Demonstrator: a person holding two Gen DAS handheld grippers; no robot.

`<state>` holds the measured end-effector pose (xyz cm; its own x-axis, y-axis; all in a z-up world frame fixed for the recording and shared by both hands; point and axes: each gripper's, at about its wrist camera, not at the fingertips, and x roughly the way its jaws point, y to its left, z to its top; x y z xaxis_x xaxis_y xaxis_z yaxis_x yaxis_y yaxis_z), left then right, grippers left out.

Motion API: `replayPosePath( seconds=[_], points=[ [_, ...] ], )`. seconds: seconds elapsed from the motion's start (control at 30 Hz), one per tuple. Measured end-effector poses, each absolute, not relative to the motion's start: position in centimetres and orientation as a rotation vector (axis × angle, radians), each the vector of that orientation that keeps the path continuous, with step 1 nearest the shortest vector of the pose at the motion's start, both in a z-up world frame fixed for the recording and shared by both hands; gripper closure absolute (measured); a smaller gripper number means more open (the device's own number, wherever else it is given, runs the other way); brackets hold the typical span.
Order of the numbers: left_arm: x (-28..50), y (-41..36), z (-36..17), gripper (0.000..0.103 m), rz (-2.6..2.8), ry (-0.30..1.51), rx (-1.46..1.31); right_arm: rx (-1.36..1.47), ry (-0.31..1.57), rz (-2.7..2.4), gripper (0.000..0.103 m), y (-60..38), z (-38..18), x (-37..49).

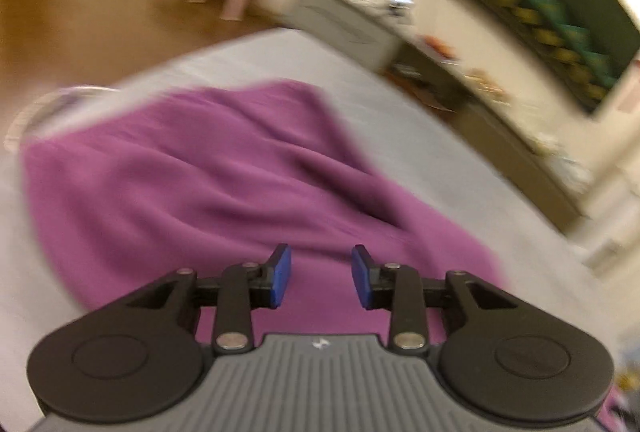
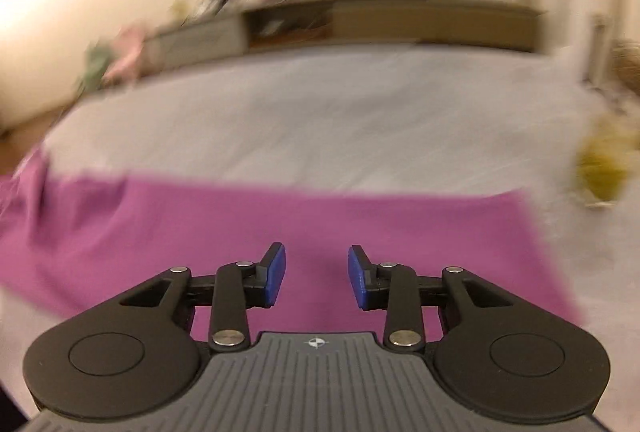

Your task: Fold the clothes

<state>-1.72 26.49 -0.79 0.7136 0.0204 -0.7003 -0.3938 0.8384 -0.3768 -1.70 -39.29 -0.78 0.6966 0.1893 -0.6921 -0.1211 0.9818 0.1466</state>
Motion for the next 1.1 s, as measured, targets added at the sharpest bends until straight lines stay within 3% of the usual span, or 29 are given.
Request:
replayPosePath(
  seconds=[0.1, 0.17, 0.2, 0.27, 0.33, 0.47, 0.63, 0.7, 0.87, 1.03, 1.1],
  points=[
    [-1.0, 30.7, -1.4, 0.073, 0.398, 0.778, -0.47, 0.018, 0.857, 0.169, 0.067, -38.4, -2.4, -0.1],
    [-1.0, 33.1, -1.8, 0.09, 0.503, 0.784, -0.505, -0.036, 0.874, 0.131, 0.068, -38.9, -2.9, 0.5],
    [-1.2, 34.3, -1.6, 0.091, 0.534, 0.763, -0.547, -0.039, 0.883, 0.099, 0.068, -39.3, -2.8, 0.5],
    [-1.5, 35.1, -1.3, 0.091, 0.556, 0.72, -0.581, -0.056, 0.898, 0.024, 0.067, -39.7, -2.5, 0.5],
    [-0.8, 34.4, -0.9, 0.083, 0.453, 0.695, -0.607, -0.081, 0.908, -0.059, 0.066, -39.5, -2.0, 0.6],
    [1.3, 32.7, -0.7, 0.083, 0.27, 0.689, -0.6, -0.152, 0.76, 0.083, 0.06, -31.3, 3.4, 0.6],
    [1.4, 35.6, -2.5, 0.086, 0.327, 0.721, -0.666, -0.218, 0.63, 0.509, 0.032, -13.2, 9.3, 2.7],
    [0.6, 36.3, -2.6, 0.086, 0.302, 0.711, -0.707, -0.256, 0.607, 0.644, 0.028, -5.3, 9.9, 4.8],
    [0.7, 37.4, -3.1, 0.086, 0.263, 0.708, -0.775, -0.362, 0.685, 0.773, 0.025, 11.5, 6.7, 12.9],
    [1.0, 37.5, -3.9, 0.086, 0.218, 0.7, -0.78, -0.357, 0.83, 0.698, 0.025, 18.2, 2.1, 19.2],
    [1.0, 37.7, -4.0, 0.086, 0.205, 0.698, -0.782, -0.35, 0.883, 0.692, 0.035, 18.9, 0.8, 20.5]
  ],
)
